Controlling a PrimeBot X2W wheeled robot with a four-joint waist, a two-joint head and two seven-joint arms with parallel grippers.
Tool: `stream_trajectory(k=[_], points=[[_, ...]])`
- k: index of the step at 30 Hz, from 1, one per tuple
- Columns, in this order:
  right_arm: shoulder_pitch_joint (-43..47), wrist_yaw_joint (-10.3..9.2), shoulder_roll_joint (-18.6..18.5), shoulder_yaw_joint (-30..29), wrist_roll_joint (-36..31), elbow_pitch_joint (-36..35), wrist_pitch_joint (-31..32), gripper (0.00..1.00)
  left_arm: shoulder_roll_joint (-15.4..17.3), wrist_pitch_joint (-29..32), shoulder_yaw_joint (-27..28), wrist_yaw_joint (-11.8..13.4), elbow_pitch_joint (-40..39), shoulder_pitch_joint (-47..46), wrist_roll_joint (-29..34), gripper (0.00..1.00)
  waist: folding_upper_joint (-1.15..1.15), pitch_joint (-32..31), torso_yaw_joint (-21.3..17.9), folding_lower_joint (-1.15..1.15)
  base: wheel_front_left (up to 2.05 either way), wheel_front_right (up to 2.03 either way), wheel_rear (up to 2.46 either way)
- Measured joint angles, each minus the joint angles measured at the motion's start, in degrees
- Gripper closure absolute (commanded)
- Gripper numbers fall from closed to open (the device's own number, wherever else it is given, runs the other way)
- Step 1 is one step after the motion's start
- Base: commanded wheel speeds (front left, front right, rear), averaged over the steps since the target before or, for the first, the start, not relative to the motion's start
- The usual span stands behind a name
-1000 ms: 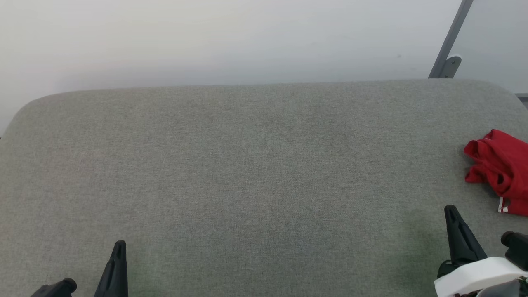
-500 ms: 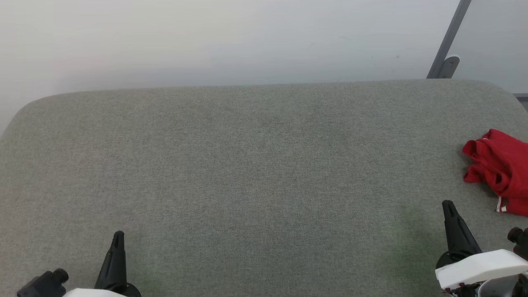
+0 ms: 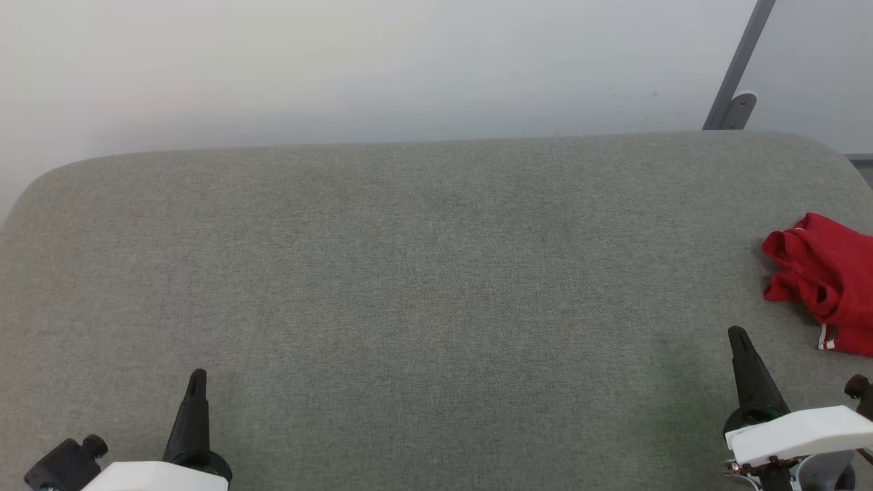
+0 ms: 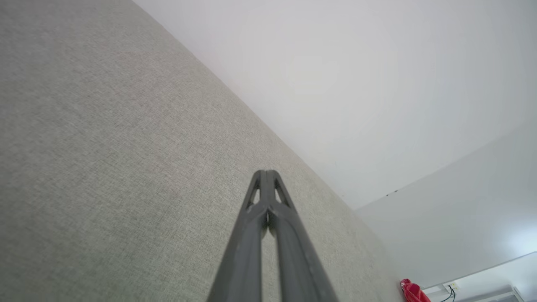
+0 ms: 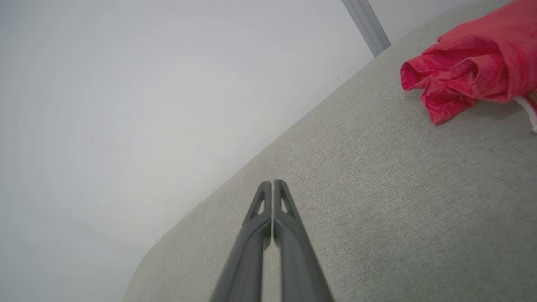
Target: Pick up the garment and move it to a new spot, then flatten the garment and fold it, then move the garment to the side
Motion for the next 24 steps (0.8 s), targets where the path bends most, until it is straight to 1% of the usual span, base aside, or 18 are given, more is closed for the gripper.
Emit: stream_trajectory(k=[24], points=[[-2.3, 0.00, 0.9, -0.2, 15.2, 2.0, 2.3, 1.00, -1.4, 4.2, 1.2, 0.0, 1.4, -3.4, -13.8, 1.00, 0.00, -0.2, -0.4, 0.00, 0.00, 0.00, 0.00]])
